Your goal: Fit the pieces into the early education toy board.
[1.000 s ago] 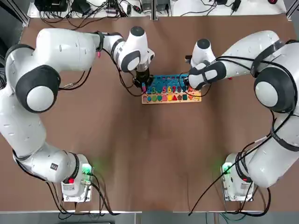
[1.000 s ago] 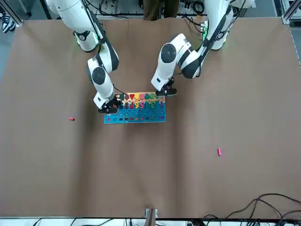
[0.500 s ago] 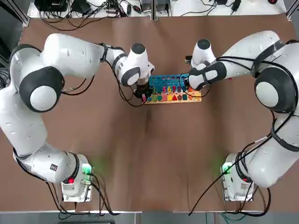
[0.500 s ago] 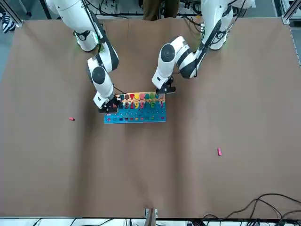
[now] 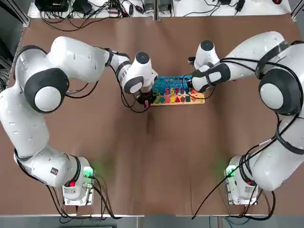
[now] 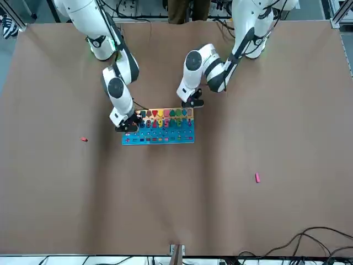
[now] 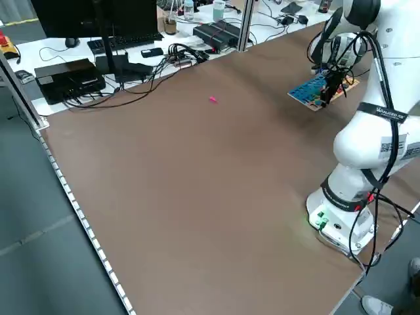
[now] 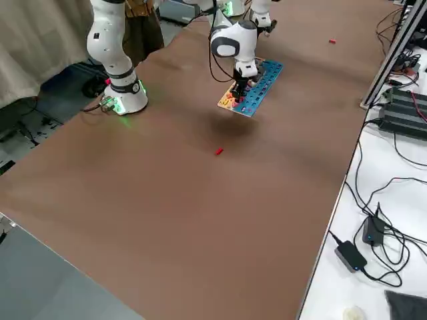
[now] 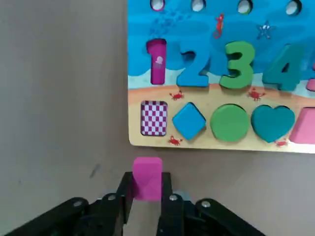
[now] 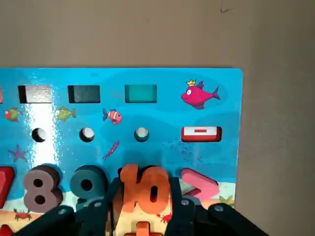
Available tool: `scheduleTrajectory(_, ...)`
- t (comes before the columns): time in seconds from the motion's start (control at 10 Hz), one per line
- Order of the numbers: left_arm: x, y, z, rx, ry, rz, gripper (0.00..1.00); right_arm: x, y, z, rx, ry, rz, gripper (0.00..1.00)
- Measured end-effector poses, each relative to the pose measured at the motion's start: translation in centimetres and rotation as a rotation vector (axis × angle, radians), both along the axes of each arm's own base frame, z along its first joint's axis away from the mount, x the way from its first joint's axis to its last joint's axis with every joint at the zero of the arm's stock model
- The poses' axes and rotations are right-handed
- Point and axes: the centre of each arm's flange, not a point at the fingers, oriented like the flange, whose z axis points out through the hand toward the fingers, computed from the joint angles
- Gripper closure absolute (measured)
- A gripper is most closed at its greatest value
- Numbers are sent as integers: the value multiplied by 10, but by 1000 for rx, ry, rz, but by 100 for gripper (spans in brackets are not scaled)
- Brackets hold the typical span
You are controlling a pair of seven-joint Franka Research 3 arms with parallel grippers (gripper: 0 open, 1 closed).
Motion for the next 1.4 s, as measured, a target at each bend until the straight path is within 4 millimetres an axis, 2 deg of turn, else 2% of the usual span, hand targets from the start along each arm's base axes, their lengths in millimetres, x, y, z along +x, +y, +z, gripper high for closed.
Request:
scheduleTrajectory(0.5,23,2,5,-20,-39,15,74,0,-2,0,-2,-34,32,57)
scheduleTrajectory(0.7,31,5,-3,-12,-38,21,74,3,-9,-1,-8,-36,31,57)
scheduleTrajectory(1.0,31,6,-15,-6,-21,22,74,3,-10,-1,-8,-36,31,57)
scheduleTrajectory(1.4,27,-3,-15,-12,-21,10,74,3,-9,-1,-8,-36,32,57)
